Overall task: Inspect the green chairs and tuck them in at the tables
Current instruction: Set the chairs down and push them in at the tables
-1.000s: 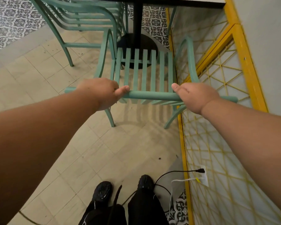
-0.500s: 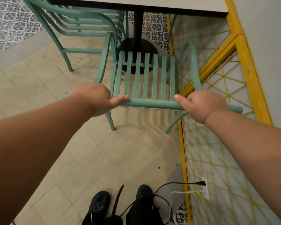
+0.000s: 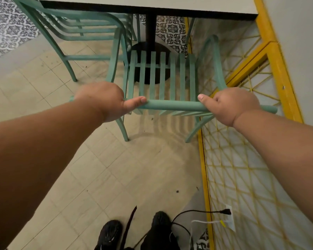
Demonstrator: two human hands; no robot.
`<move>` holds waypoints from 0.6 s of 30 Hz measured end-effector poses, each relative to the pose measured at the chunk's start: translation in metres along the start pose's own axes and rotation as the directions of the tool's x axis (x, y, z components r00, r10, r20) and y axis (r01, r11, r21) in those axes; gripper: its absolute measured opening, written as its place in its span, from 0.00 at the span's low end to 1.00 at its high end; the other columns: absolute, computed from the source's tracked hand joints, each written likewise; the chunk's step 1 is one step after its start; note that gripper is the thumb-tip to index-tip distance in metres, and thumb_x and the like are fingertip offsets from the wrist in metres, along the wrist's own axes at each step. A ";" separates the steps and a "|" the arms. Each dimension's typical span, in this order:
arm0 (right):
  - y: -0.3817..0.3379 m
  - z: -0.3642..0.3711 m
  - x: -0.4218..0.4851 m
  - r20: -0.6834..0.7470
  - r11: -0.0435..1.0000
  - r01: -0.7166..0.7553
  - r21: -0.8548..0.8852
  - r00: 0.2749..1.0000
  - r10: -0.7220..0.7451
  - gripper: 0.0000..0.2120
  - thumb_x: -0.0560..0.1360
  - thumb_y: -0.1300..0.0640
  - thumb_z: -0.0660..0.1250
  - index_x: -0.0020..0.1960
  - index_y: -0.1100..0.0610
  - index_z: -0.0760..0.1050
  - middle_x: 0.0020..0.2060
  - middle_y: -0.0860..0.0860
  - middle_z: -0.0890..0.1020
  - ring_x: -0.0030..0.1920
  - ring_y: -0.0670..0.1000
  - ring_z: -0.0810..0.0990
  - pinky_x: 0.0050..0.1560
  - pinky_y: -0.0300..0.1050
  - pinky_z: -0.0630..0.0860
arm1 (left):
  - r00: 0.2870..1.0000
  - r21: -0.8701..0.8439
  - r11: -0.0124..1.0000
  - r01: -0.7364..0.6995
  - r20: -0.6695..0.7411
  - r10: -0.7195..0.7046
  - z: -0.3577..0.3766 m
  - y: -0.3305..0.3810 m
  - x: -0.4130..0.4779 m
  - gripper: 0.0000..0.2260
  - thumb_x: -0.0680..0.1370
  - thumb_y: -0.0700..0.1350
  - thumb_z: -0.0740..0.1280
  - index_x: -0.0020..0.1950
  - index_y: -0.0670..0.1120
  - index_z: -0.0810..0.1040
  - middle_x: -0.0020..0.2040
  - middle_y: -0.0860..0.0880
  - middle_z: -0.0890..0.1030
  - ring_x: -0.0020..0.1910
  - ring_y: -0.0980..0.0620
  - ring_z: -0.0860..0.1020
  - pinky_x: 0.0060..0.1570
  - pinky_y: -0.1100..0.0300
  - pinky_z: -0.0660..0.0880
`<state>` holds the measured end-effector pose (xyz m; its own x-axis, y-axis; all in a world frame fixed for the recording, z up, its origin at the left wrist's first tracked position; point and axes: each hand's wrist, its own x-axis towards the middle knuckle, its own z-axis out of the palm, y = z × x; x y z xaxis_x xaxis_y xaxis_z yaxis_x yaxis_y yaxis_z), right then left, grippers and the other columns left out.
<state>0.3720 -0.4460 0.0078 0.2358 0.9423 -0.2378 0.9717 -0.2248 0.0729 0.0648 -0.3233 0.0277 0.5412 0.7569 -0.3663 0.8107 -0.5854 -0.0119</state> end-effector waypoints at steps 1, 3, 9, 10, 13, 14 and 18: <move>0.003 0.000 0.004 -0.007 1.000 0.007 -0.011 1.000 -0.007 0.45 0.73 0.23 0.37 0.34 0.53 0.80 0.29 0.53 0.78 0.32 0.55 0.76 0.32 0.45 0.68 | 1.000 0.016 1.000 -0.009 -0.007 0.009 0.000 0.000 0.003 0.46 0.67 0.83 0.38 0.35 0.48 0.80 0.30 0.48 0.78 0.31 0.50 0.76 0.26 0.57 0.71; 0.007 0.000 0.007 -0.020 1.000 0.014 -0.027 1.000 -0.015 0.46 0.71 0.23 0.35 0.34 0.53 0.81 0.28 0.53 0.78 0.31 0.55 0.76 0.31 0.45 0.68 | 0.999 0.039 0.999 -0.029 -0.015 0.030 0.001 0.001 0.007 0.47 0.67 0.83 0.36 0.34 0.48 0.80 0.30 0.49 0.78 0.30 0.50 0.76 0.25 0.57 0.71; 0.010 -0.002 0.014 -0.014 1.000 -0.017 -0.025 1.000 0.016 0.42 0.76 0.25 0.41 0.33 0.54 0.81 0.29 0.53 0.78 0.32 0.55 0.76 0.32 0.46 0.68 | 1.000 0.024 0.999 -0.029 -0.008 0.029 -0.002 0.003 0.010 0.47 0.67 0.83 0.37 0.35 0.47 0.80 0.30 0.49 0.77 0.29 0.51 0.75 0.25 0.58 0.70; 0.012 -0.002 0.015 -0.023 1.000 -0.017 -0.022 1.000 0.016 0.42 0.76 0.25 0.41 0.33 0.54 0.80 0.29 0.53 0.78 0.32 0.56 0.76 0.32 0.46 0.69 | 0.999 0.028 0.999 -0.031 -0.009 0.031 -0.002 0.004 0.011 0.47 0.67 0.83 0.37 0.35 0.47 0.80 0.29 0.49 0.77 0.29 0.51 0.75 0.25 0.58 0.70; 0.015 0.001 0.017 -0.050 0.999 -0.019 -0.025 0.999 0.018 0.42 0.75 0.25 0.41 0.33 0.54 0.81 0.28 0.53 0.78 0.32 0.55 0.76 0.31 0.46 0.68 | 1.000 0.034 0.999 -0.027 -0.014 0.028 -0.001 0.004 0.013 0.47 0.67 0.83 0.37 0.34 0.47 0.80 0.29 0.49 0.77 0.29 0.51 0.74 0.25 0.58 0.70; 0.015 0.002 0.018 -0.048 0.999 -0.020 -0.031 0.999 0.018 0.42 0.75 0.25 0.40 0.34 0.53 0.81 0.28 0.53 0.78 0.32 0.55 0.76 0.31 0.45 0.68 | 1.000 0.031 0.999 -0.023 -0.013 0.023 -0.001 0.005 0.014 0.47 0.67 0.83 0.37 0.34 0.47 0.80 0.29 0.49 0.77 0.29 0.52 0.74 0.25 0.58 0.70; 0.016 0.004 0.022 -0.045 0.998 -0.028 -0.057 0.999 0.026 0.45 0.73 0.23 0.36 0.37 0.51 0.83 0.29 0.51 0.78 0.33 0.53 0.75 0.32 0.45 0.68 | 1.000 0.033 0.999 -0.012 0.000 0.012 0.002 0.002 0.017 0.48 0.66 0.83 0.35 0.34 0.48 0.80 0.29 0.50 0.76 0.28 0.52 0.73 0.26 0.58 0.70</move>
<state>0.3923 -0.4299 0.0000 0.2598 0.9464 -0.1919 0.9622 -0.2368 0.1349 0.0755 -0.3120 0.0194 0.5507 0.7500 -0.3662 0.7965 -0.6034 -0.0381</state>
